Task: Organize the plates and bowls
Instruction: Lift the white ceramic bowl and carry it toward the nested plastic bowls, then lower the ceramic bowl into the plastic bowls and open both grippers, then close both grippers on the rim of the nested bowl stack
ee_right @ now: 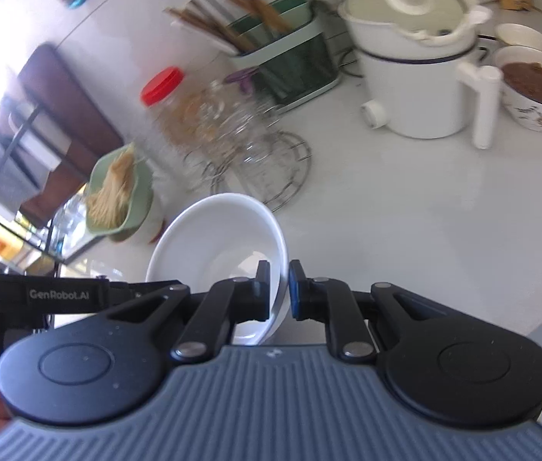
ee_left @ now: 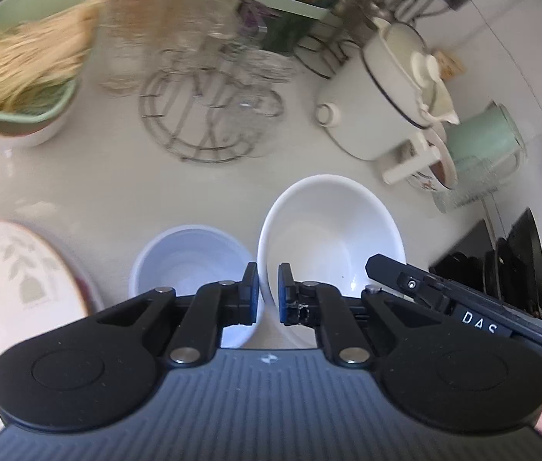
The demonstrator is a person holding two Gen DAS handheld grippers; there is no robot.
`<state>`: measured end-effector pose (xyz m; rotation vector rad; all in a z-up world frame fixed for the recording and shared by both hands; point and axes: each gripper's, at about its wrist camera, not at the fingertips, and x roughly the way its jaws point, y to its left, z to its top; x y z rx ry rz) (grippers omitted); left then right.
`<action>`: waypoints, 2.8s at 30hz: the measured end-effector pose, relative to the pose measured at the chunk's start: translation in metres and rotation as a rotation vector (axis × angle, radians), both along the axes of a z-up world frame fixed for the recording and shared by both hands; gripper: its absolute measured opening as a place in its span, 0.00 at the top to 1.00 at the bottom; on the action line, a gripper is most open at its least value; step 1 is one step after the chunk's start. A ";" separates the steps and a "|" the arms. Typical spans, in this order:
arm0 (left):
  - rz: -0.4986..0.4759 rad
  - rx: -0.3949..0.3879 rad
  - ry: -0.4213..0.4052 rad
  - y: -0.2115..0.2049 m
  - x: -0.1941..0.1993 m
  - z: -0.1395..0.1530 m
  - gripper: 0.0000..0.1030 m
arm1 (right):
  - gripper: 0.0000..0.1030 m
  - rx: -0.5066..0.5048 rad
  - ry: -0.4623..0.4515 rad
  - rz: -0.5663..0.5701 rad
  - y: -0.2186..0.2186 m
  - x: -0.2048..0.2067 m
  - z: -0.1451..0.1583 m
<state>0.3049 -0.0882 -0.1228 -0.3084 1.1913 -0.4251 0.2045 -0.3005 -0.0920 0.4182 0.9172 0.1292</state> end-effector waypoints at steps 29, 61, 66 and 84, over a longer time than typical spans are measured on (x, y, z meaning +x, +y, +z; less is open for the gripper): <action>0.203 0.101 0.051 0.056 -0.015 -0.055 0.90 | 0.87 -0.098 0.077 0.251 0.073 0.031 -0.046; 0.234 0.095 0.034 0.054 -0.024 -0.054 0.56 | 0.72 0.173 0.316 0.041 0.043 0.047 -0.122; 0.230 0.067 0.023 0.050 -0.023 -0.053 0.56 | 0.79 0.195 0.295 0.052 0.036 0.046 -0.121; 0.091 0.162 -0.048 -0.002 -0.009 -0.057 0.43 | 0.84 0.173 0.267 0.050 0.000 0.031 -0.108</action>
